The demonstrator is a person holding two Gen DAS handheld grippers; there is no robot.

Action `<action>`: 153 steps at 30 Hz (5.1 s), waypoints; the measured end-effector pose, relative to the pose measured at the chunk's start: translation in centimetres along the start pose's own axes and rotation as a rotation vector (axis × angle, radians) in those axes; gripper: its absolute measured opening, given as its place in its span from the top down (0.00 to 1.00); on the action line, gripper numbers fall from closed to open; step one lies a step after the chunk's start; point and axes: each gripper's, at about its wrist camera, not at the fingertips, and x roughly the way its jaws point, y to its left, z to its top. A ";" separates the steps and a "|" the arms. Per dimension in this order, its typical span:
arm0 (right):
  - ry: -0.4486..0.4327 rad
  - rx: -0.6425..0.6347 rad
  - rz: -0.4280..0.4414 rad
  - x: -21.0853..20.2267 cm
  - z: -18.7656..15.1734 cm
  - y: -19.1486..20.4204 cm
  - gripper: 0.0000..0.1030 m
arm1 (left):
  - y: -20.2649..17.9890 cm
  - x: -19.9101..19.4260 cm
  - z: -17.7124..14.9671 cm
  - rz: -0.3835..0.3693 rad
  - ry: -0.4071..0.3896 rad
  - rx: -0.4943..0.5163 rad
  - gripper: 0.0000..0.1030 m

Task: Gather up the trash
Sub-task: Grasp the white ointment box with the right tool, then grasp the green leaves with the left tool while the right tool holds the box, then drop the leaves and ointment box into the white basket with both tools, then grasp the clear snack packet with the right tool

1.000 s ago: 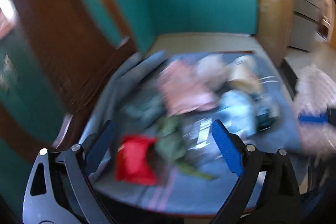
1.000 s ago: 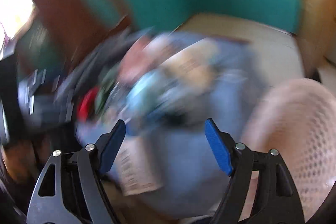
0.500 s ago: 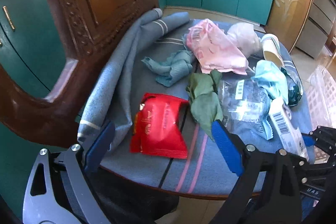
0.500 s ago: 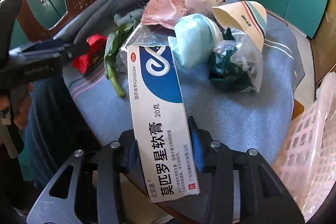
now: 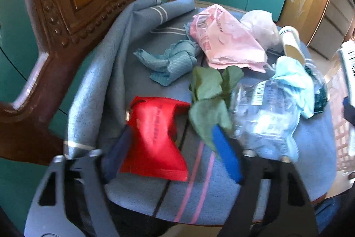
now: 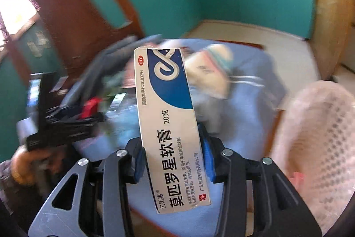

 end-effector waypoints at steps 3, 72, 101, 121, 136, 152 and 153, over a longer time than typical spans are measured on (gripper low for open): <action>0.043 0.032 -0.009 0.8 -0.3 -0.5 0.59 | 0.0 0.1 0.0 -0.034 -0.002 -0.011 0.62; 0.025 0.021 -0.045 1.8 -0.1 -0.4 0.61 | -2.1 -3.9 2.0 -0.071 -0.164 0.023 0.89; -0.233 0.303 -0.268 -9.0 0.8 -12.6 0.61 | -13.3 -12.4 2.6 -0.383 -0.337 0.201 0.89; -0.224 0.535 -0.344 -12.5 -3.8 -20.3 0.61 | -32.3 -6.4 -0.3 -0.635 -0.144 0.467 0.89; -0.228 0.523 -0.274 -11.6 -2.7 -19.1 0.28 | -21.7 -8.1 1.2 -0.344 -0.296 0.297 0.35; -0.010 -0.177 0.166 1.4 -0.7 6.7 0.29 | 1.9 -8.5 1.2 0.063 -0.231 -0.080 0.31; -0.008 -0.205 0.153 2.0 -0.5 7.6 0.29 | 2.0 -8.6 1.1 0.054 -0.232 -0.083 0.31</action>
